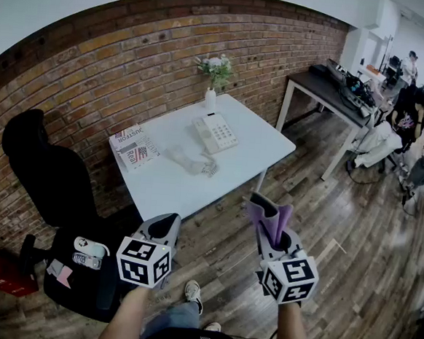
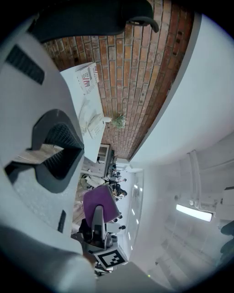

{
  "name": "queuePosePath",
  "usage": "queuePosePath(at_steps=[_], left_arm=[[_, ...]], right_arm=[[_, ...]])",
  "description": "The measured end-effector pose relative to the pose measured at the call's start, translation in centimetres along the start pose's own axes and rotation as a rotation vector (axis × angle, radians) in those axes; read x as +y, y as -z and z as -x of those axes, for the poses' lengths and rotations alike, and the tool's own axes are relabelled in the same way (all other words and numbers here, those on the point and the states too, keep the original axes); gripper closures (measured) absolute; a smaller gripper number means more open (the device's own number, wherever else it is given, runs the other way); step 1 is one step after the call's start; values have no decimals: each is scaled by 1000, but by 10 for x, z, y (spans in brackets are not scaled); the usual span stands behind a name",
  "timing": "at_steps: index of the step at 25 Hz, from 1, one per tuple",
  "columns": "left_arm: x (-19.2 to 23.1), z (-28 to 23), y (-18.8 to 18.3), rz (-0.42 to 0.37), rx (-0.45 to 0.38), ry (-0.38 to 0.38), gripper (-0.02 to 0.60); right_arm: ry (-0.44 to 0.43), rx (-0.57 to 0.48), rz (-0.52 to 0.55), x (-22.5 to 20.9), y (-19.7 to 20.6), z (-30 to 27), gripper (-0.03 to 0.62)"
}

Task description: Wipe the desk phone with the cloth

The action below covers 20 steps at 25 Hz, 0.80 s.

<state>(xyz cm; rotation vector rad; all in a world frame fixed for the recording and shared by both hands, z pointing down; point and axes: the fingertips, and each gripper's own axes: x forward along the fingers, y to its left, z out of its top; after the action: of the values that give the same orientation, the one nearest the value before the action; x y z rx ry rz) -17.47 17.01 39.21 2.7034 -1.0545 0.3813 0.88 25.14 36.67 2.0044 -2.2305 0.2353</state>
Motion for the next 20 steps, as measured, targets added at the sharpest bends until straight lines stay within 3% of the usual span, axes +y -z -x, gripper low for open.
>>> queuePosePath(at_steps=[10, 20], left_arm=[[2, -29, -4, -3, 11, 13, 577], [55, -121, -27, 11, 43, 41, 577]], right_arm=[[20, 11, -25, -20, 7, -18, 548], [32, 52, -47, -57, 0, -114, 548]])
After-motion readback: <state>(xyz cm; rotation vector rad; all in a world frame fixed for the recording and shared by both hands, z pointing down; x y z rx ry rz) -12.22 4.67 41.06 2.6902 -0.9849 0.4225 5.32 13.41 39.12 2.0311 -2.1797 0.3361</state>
